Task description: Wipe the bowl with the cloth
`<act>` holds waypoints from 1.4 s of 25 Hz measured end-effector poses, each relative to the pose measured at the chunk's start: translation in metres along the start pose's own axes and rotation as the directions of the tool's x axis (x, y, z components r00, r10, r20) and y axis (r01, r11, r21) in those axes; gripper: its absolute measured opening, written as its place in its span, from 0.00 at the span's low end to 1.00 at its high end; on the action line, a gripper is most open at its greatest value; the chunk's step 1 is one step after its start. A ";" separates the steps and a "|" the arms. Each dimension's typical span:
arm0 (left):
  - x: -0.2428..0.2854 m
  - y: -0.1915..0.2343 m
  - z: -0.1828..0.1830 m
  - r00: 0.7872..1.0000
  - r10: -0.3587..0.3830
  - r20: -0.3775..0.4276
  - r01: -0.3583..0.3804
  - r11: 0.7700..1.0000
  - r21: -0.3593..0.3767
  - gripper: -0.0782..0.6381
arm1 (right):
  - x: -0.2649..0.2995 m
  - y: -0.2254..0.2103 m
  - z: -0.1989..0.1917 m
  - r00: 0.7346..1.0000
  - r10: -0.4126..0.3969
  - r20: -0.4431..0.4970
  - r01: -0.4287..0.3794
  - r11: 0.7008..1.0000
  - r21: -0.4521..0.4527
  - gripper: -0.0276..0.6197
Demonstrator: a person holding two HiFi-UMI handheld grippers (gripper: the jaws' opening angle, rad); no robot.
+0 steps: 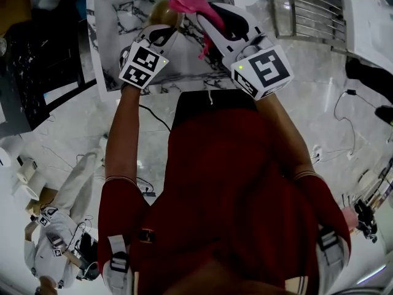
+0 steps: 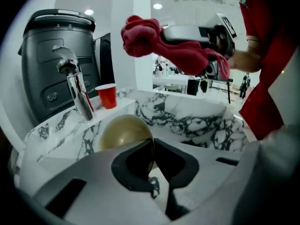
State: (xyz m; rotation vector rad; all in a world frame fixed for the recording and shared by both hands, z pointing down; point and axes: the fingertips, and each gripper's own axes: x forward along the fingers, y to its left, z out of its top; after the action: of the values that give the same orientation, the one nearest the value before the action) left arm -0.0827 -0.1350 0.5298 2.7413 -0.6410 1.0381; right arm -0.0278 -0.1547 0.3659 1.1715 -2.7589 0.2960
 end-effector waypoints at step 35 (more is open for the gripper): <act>-0.138 -0.015 0.144 0.639 0.194 0.744 0.295 0.831 -0.471 0.13 | -0.044 0.048 0.047 0.983 0.142 0.115 -0.137 0.989 -0.048 0.18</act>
State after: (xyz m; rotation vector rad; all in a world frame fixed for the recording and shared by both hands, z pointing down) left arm -0.0827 -0.1138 0.3307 2.4972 -0.7803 -0.4202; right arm -0.0345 -0.1020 0.3056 1.0198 -2.9412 0.1897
